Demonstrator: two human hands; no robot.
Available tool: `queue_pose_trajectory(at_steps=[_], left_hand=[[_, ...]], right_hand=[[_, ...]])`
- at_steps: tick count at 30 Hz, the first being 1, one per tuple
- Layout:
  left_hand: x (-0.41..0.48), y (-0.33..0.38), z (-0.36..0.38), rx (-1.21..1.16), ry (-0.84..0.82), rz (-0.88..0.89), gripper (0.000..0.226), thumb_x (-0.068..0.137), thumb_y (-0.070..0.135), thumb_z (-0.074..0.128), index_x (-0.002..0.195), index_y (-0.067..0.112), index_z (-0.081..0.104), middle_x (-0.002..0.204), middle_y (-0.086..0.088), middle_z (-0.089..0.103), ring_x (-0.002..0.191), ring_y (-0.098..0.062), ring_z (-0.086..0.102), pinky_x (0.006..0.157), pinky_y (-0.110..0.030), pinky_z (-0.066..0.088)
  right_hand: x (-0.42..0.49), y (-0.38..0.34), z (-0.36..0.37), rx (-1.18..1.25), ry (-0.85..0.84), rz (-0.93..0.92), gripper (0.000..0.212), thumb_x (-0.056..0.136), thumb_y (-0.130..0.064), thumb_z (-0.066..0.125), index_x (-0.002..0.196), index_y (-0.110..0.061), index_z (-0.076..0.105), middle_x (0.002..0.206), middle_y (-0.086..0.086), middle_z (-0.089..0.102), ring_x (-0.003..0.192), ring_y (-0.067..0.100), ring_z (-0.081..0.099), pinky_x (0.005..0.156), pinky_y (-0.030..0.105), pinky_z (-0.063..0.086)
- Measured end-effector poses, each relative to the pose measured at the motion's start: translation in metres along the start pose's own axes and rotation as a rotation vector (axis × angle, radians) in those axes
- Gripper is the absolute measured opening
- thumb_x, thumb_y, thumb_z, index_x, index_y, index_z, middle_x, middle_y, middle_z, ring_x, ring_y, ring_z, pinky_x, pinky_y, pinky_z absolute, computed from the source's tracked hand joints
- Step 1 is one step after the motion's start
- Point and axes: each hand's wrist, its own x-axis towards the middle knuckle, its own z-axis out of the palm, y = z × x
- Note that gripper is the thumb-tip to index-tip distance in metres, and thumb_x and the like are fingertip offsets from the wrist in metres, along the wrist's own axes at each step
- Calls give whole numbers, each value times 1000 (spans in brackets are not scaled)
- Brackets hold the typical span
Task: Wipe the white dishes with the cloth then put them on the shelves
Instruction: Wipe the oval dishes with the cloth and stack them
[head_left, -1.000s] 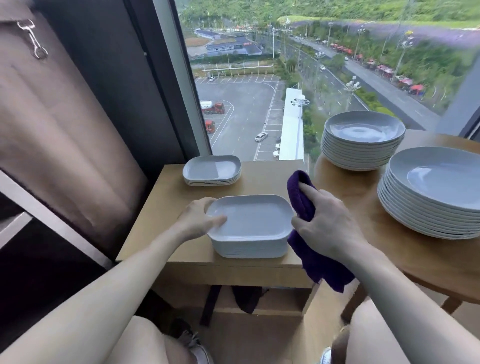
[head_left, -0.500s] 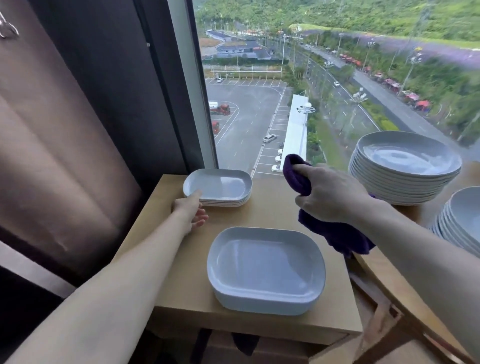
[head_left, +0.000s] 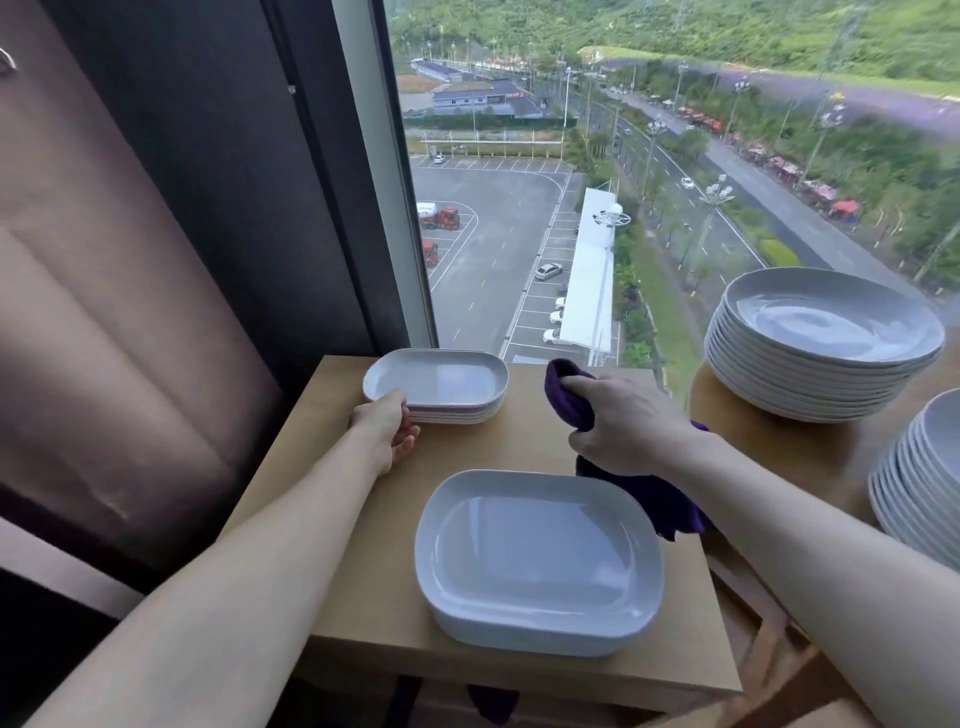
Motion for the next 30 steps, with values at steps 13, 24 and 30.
queue_pose_trajectory(at_steps=[13,24,30], left_hand=[[-91,68,-21,-407,-167,163,24,93,1,59,117,1,65,109,-14,70,90,-30,73,69,-33,61],[-286,-27,-86,-627,-786,34,56,73,-23,65,121,4,67,124,-21,71,109,-38,70,91,-42,63],[-351,-119,-106,-754,-901,-146,53,87,3,65,139,11,59,138,-24,65,123,-48,65,101,-63,54]], right_hand=[[-85,-10,-93,-8,192,29,63,79,-42,57,138,-50,36,118,-5,54,103,26,57,78,37,43],[-290,-55,-89,267,415,15,71,68,-54,45,139,-56,32,104,-25,50,88,7,52,73,34,43],[-353,-79,-25,359,377,7,72,74,-48,51,143,-51,33,96,-18,47,76,12,57,69,38,49]])
